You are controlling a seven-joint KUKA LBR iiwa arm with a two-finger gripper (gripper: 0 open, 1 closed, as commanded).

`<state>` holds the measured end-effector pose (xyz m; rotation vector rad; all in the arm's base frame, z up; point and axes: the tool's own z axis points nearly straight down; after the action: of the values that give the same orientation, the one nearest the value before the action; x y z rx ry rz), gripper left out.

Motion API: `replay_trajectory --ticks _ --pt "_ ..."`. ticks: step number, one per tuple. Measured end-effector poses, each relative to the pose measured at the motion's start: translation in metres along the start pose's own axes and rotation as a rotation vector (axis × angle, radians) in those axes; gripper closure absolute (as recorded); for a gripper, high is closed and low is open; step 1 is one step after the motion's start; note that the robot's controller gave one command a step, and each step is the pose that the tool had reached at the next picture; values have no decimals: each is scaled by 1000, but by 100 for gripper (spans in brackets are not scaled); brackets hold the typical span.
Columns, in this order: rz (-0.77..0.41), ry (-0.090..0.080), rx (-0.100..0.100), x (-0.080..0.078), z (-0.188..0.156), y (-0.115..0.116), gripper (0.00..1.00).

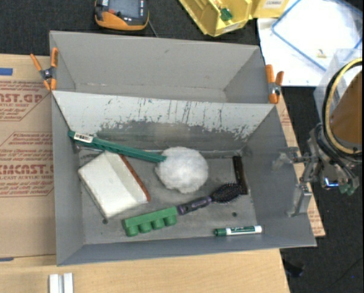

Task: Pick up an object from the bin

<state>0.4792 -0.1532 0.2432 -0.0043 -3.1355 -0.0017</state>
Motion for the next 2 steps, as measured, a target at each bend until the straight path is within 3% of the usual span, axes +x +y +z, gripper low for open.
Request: replay_trajectory --ticks 1,2 --pt "-3 -8 2 -2 -5 1 0" --pt "-429 -10 4 -10 89 38 0"
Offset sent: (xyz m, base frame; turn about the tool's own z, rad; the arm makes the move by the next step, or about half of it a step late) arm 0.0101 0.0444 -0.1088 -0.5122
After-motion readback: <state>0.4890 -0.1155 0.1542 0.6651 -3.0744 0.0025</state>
